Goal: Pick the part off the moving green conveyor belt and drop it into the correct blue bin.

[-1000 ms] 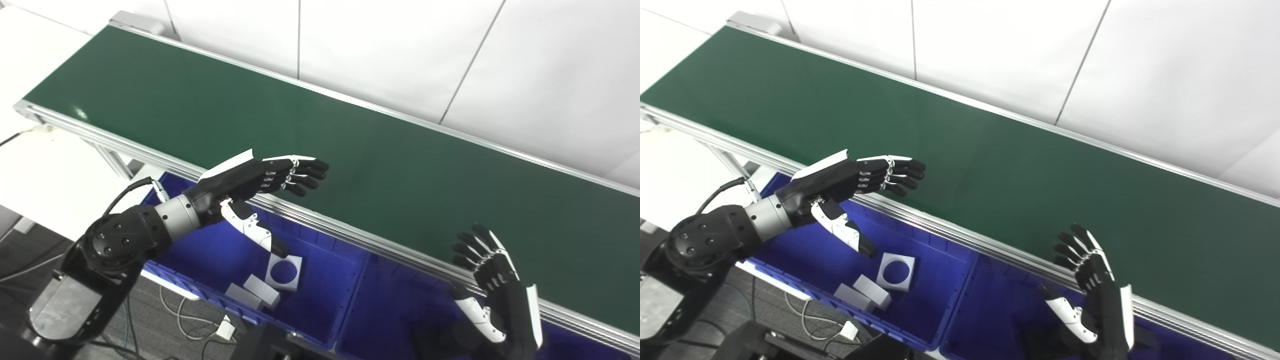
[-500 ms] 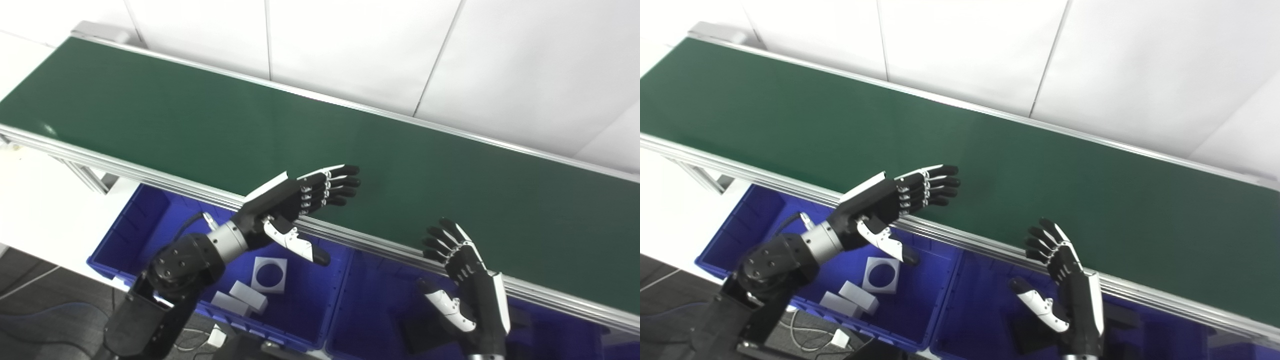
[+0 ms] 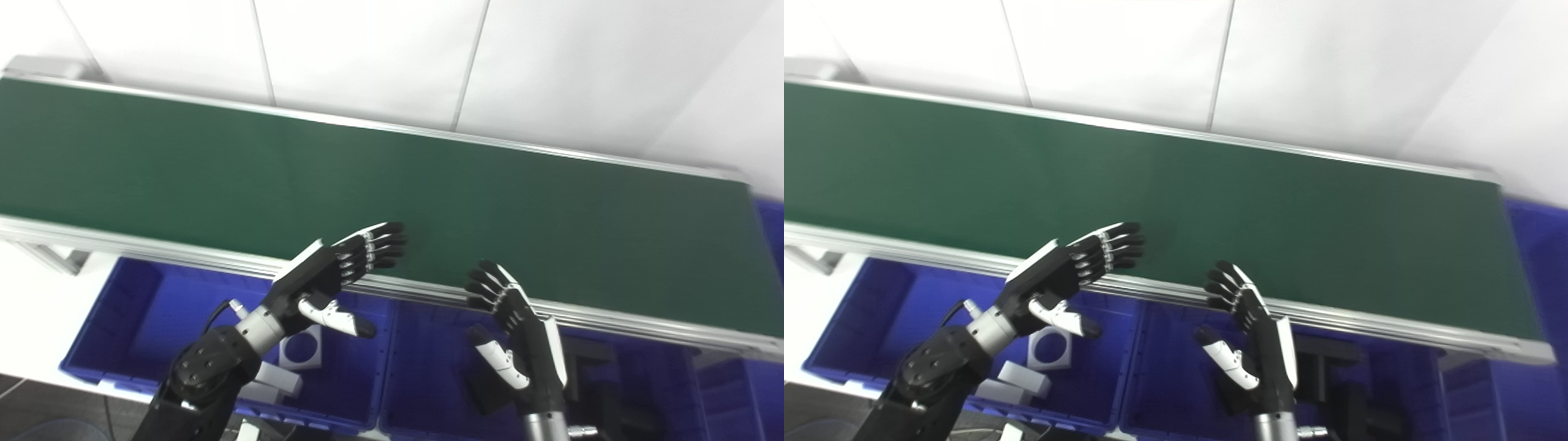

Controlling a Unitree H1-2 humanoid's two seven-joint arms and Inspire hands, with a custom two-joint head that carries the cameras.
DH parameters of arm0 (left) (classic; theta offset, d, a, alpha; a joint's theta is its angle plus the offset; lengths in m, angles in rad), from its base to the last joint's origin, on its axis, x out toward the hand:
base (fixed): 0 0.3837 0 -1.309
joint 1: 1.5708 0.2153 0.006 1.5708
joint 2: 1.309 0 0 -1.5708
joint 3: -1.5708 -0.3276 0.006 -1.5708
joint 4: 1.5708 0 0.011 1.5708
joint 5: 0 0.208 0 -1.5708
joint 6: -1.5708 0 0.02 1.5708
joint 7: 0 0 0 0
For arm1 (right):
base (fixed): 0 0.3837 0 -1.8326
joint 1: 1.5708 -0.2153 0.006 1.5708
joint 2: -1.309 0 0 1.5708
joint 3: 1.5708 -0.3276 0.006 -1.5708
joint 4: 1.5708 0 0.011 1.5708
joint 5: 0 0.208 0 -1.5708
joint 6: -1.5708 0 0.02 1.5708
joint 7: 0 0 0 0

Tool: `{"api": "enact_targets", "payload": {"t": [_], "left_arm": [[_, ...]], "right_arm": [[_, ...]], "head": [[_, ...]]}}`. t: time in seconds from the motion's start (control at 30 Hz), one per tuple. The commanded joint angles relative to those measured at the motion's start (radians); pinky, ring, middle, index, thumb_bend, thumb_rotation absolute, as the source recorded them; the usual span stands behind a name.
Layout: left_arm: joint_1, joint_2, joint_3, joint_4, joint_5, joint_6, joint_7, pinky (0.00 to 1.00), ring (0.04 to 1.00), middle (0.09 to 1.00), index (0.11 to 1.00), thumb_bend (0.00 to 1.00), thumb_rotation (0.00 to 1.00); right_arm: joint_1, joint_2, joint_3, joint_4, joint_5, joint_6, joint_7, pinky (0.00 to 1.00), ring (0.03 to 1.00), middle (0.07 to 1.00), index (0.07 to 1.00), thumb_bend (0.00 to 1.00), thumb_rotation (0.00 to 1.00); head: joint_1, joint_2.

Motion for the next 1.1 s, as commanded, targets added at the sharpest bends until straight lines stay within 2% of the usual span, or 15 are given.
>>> {"api": "enact_targets", "payload": {"t": [0.0, 0.07, 0.17, 0.43, 0.63, 0.87, 1.07], "left_arm": [[-0.002, -0.003, 0.002, 0.005, -0.024, -0.06, -0.016, 0.88, 0.882, 0.902, 0.903, 1.0, 0.21], [-0.005, 0.003, 0.006, 0.032, -0.034, -0.084, -0.027, 0.88, 0.883, 0.906, 0.903, 1.0, 0.22], [-0.009, 0.007, 0.014, 0.084, -0.047, -0.124, -0.049, 0.89, 0.886, 0.91, 0.903, 1.0, 0.23], [-0.047, 0.018, 0.04, 0.255, -0.053, -0.237, -0.097, 0.88, 0.887, 0.904, 0.905, 1.0, 0.27], [-0.068, 0.027, 0.042, 0.324, -0.057, -0.285, -0.127, 0.89, 0.894, 0.904, 0.903, 1.0, 0.27], [-0.062, 0.031, 0.053, 0.331, -0.041, -0.319, -0.108, 0.89, 0.892, 0.894, 0.891, 1.0, 0.29], [-0.042, 0.01, 0.075, 0.359, -0.037, -0.352, -0.09, 0.84, 0.86, 0.871, 0.872, 1.0, 0.36]], "right_arm": [[-0.017, 0.017, 0.005, -0.003, -0.007, -0.068, -0.019, 0.71, 0.783, 0.815, 0.862, 0.65, 0.64], [-0.02, 0.025, 0.009, 0.009, -0.023, -0.07, -0.033, 0.71, 0.786, 0.817, 0.864, 0.66, 0.65], [-0.022, 0.032, 0.015, 0.02, -0.048, -0.07, -0.051, 0.72, 0.79, 0.824, 0.87, 0.67, 0.67], [-0.033, 0.039, 0.019, 0.058, -0.064, -0.072, -0.093, 0.74, 0.802, 0.831, 0.874, 0.68, 0.66], [-0.033, 0.022, 0.023, 0.074, -0.06, -0.071, -0.108, 0.75, 0.809, 0.837, 0.878, 0.68, 0.67], [-0.023, -0.005, 0.027, 0.068, -0.05, -0.071, -0.119, 0.75, 0.813, 0.842, 0.888, 0.69, 0.68], [-0.007, -0.029, 0.03, 0.047, -0.038, -0.069, -0.099, 0.74, 0.805, 0.841, 0.891, 0.7, 0.7]], "head": [[-0.009, 0.0], [-0.071, 0.007], [-0.102, 0.004], [-0.124, -0.029], [-0.099, -0.063], [-0.043, -0.095], [-0.012, -0.085]]}}
